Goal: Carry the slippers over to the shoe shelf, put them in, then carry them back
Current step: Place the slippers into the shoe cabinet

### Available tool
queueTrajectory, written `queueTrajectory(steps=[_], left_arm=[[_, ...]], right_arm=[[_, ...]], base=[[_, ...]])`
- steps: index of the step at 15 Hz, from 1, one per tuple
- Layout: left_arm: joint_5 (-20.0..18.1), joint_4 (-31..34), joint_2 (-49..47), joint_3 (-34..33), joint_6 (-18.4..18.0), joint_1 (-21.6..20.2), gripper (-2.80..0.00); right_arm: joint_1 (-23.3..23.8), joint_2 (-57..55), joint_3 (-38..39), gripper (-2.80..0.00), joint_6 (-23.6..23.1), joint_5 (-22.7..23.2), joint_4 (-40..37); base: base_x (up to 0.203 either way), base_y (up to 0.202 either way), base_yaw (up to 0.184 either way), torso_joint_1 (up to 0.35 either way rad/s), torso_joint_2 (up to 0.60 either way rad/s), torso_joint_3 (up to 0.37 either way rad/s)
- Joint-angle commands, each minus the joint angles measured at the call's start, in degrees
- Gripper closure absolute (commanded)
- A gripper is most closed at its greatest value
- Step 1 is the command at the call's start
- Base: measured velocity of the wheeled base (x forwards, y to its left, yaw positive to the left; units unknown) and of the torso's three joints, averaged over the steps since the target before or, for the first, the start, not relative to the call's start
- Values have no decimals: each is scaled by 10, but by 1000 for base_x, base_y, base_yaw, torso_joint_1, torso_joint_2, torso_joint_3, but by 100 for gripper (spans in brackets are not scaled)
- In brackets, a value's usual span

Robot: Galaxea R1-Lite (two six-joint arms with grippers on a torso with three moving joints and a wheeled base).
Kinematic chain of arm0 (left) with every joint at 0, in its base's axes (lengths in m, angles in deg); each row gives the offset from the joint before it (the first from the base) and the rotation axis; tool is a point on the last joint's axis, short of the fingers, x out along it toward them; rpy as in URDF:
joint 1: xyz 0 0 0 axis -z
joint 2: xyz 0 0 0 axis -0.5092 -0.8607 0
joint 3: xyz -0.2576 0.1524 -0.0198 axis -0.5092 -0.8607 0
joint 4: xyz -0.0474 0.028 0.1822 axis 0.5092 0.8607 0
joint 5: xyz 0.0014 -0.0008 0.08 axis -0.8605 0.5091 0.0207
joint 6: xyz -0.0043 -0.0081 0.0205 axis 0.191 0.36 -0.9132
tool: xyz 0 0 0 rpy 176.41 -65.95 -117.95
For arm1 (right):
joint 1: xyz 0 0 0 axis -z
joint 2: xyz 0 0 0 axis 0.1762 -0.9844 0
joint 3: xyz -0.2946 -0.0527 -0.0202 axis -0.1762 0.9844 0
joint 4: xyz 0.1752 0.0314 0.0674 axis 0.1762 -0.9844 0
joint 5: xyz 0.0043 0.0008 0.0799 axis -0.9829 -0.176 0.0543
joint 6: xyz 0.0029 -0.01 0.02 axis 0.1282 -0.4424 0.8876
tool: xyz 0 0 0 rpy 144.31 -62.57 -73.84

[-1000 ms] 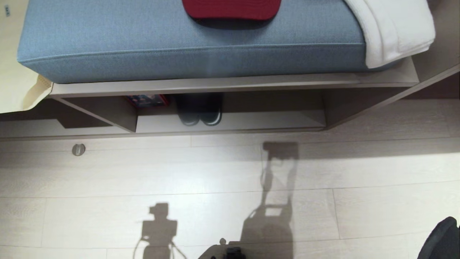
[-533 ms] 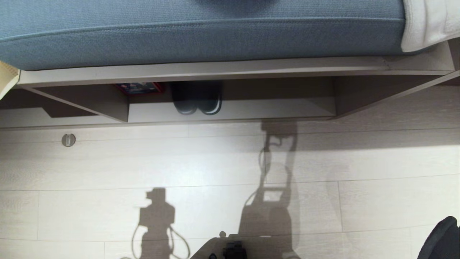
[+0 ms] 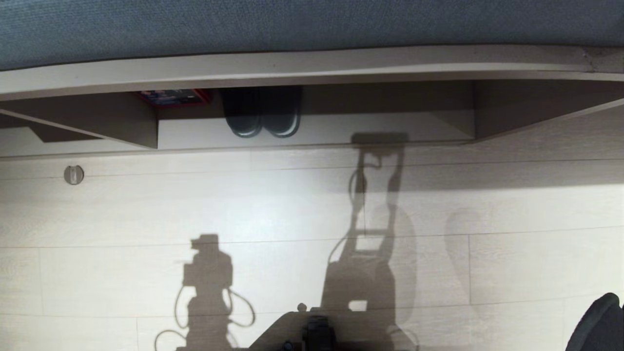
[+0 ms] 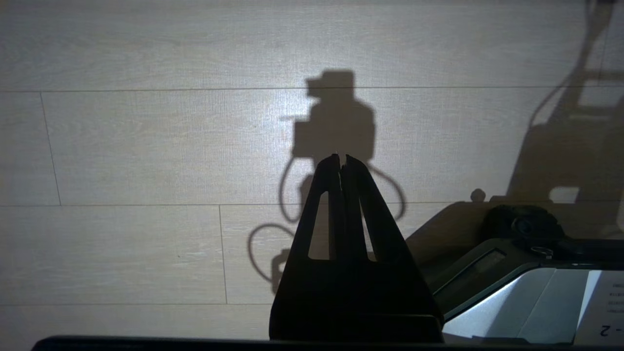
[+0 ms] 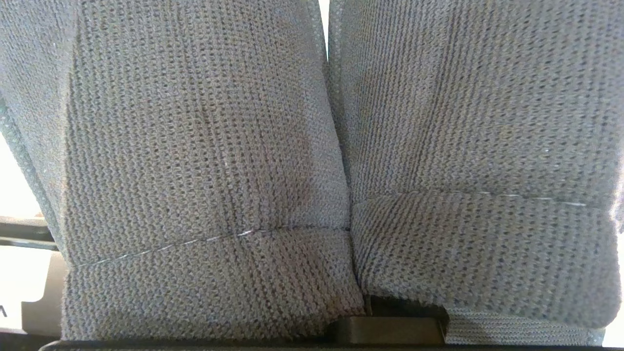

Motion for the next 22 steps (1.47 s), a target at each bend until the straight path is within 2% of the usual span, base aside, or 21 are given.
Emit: queueTrajectory(steps=[1,12,22], left_arm=[[0,0,0,0,0,0,0],[0,0,0,0,-1,-1,0],[0,-1,0,0,-1,-1,0]], right_arm=[[0,-1,0,0,-1,1,0],[0,-1,0,0,2,-1,0],[0,0,-3,0,-3,4,8]], base=[[0,0,0,2,-5,-192],[0,0,0,3,2,-196],[0,0,0,2,0,-15]])
